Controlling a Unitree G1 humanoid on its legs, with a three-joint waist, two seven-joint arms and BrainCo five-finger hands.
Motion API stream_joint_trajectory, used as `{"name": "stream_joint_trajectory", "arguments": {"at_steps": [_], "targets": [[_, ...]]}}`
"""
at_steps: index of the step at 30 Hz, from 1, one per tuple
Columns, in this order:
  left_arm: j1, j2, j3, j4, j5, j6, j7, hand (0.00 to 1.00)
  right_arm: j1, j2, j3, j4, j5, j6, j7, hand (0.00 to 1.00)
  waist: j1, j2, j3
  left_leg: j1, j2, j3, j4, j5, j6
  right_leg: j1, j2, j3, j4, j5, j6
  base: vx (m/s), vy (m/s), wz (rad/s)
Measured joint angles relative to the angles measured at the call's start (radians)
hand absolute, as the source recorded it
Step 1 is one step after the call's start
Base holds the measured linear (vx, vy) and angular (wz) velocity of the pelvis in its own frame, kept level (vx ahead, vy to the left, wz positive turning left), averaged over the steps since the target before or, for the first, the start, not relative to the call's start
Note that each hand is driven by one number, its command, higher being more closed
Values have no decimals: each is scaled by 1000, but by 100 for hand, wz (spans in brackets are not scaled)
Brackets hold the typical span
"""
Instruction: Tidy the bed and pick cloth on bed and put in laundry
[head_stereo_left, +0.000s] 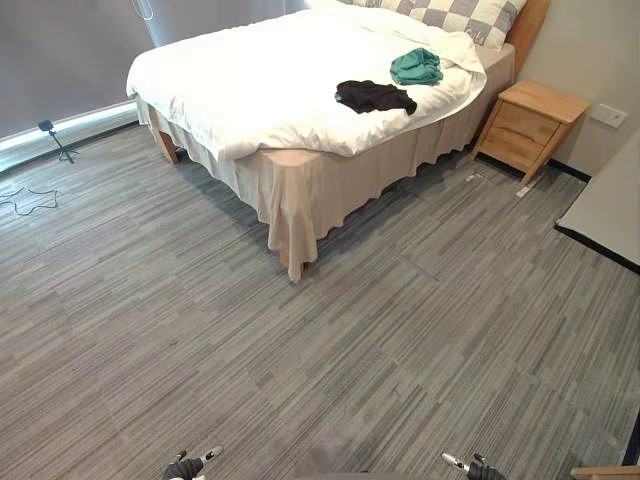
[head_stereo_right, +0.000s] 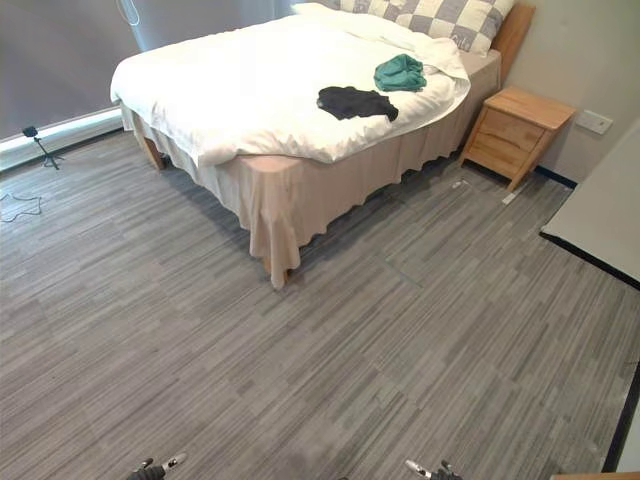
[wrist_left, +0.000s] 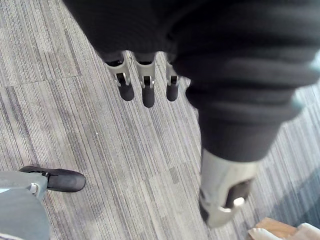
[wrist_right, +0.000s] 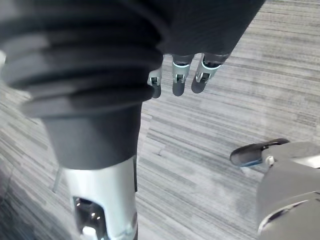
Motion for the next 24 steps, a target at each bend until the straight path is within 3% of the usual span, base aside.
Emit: {"name": "stream_joint_trajectory", "arguments": {"at_steps": [16, 24], "targets": [[11, 10, -3, 0, -20, -10, -7, 0, -19, -29, 28, 0, -9, -13, -2, 0, 0, -6, -3, 1, 4, 6, 0, -1, -13, 10, 2, -18, -7, 0, -2, -32, -23, 1], [27, 9, -52, -1, -22, -45, -10, 0, 2, -29, 33, 0, -10, -17, -1, 0, 1, -12, -5, 17, 1, 23, -33, 11, -6, 13, 2, -19, -9, 0, -3, -30, -14, -4]]}}
